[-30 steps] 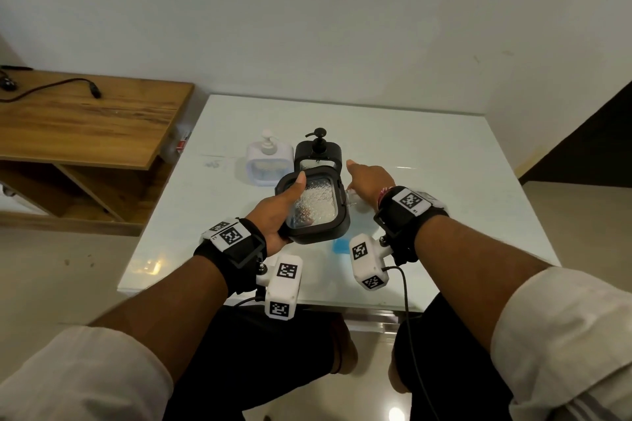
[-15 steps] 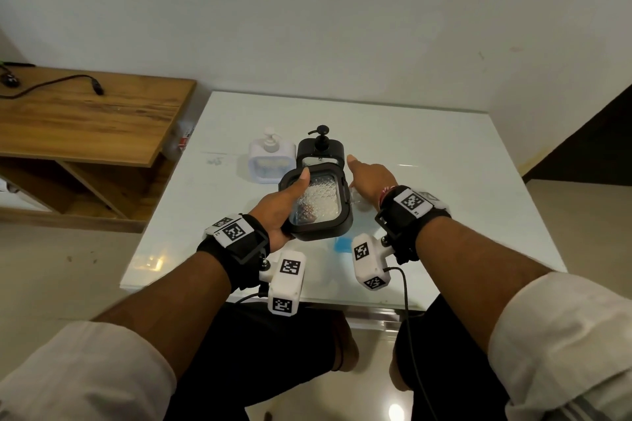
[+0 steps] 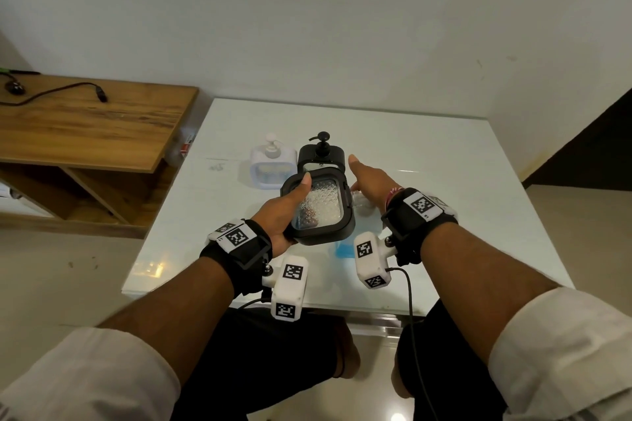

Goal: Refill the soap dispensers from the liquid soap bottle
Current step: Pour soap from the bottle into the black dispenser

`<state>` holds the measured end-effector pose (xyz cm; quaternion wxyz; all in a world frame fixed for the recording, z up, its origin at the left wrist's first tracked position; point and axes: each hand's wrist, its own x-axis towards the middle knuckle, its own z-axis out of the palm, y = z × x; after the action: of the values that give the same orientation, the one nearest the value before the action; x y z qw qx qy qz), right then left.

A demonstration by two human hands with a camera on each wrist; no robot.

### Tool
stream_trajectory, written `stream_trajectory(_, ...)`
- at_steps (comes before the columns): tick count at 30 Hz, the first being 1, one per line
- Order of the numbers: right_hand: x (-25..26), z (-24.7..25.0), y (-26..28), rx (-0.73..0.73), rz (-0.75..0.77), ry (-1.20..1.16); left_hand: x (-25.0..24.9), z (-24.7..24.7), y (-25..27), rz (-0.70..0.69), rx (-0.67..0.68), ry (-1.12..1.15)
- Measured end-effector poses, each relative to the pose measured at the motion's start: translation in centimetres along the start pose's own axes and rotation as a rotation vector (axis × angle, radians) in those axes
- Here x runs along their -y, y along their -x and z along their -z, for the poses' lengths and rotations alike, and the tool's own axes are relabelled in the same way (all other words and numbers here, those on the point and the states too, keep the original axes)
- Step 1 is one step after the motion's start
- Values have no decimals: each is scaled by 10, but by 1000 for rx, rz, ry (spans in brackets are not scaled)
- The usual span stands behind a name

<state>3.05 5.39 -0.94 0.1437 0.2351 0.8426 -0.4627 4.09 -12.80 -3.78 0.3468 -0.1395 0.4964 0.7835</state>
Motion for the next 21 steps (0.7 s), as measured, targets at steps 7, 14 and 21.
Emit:
stream_trajectory(7, -9, -10, -11, -109, -41, 141, 0, 2, 0, 11, -18, 0)
stream_trajectory(14, -2, 1, 3, 19, 9, 35, 1, 0, 2, 10, -1, 11)
stream_trajectory(21, -3, -4, 2, -40, 0, 66, 1, 2, -1, 12, 2, 14)
